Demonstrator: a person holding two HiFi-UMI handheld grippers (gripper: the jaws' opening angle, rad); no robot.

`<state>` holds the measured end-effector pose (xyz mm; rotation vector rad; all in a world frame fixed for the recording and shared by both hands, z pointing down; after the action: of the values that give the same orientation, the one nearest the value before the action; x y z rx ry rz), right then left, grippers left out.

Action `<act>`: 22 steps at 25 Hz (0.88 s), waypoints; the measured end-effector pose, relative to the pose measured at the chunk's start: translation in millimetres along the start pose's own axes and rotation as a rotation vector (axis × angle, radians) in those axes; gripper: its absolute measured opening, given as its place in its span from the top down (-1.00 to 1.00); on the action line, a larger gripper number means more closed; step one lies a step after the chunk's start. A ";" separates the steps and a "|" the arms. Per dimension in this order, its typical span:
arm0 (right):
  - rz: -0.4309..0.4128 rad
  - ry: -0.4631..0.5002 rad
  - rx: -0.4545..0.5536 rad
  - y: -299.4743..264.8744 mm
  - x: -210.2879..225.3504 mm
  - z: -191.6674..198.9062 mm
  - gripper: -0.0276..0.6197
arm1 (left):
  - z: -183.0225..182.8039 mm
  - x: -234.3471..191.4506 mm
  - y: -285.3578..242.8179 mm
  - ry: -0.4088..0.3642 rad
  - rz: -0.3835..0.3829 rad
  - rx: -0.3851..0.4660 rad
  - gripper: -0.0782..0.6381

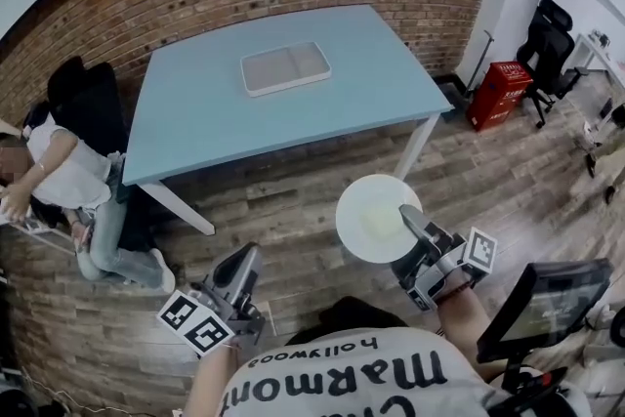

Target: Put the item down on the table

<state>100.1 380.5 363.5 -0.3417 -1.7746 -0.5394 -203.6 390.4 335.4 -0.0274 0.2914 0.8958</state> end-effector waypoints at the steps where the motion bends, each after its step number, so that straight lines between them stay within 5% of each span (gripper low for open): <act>1: 0.004 0.000 0.000 -3.7 0.9 -4.7 0.78 | 1.5 -3.3 -3.3 0.004 0.001 -0.009 0.76; 22: 0.096 0.027 -0.129 -157.2 5.0 -172.2 0.77 | -12.8 -117.2 -154.9 0.035 -0.132 -0.008 0.76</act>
<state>163.3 156.3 374.9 -0.5047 -1.6917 -0.5885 -155.9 201.7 338.7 -0.0692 0.3152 0.7657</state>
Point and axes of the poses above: the fingertips, and each gripper's own axes: y backward along the fingers, x to its right, z out of its underside, the point moved 3 cm from there along y, backward along the fingers, and after that the axes turned 13 degrees about -y, right-handed, at the moved point
